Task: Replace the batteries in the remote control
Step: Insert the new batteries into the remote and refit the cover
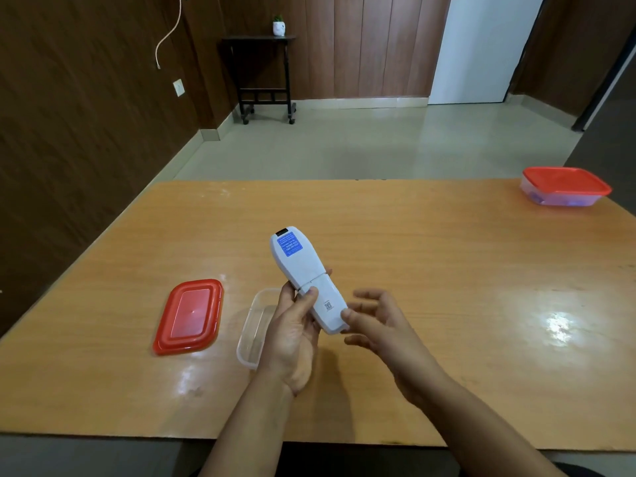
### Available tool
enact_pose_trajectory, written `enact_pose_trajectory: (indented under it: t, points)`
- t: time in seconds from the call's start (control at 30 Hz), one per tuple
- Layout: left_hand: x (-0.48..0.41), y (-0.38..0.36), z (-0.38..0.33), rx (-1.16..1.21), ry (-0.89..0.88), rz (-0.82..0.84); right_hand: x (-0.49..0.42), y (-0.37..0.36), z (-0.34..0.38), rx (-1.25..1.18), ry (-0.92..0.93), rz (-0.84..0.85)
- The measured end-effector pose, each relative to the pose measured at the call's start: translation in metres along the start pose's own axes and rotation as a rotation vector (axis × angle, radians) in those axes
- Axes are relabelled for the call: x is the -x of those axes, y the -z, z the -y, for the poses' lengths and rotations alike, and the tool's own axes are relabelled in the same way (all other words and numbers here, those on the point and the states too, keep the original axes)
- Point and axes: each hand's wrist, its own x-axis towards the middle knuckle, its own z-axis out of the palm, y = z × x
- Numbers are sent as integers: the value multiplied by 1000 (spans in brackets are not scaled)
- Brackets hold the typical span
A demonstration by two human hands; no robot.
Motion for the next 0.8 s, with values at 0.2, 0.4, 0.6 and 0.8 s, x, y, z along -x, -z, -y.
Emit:
enact_pose_trajectory:
  t: [0.2,0.4,0.6,0.8]
  points:
    - [-2,0,4,-82,-3,-9,1,3,3,-177,-211,95]
    - [-4,0,5,-206,-65,-57,2,1,4,-251,-208,71]
    - [-4,-3,7,-205,-124,-77,4,-2,0,-196,-120,25]
    - [-5,-5,11,-186,-110,-124,-2,1,1,-107,-150,52]
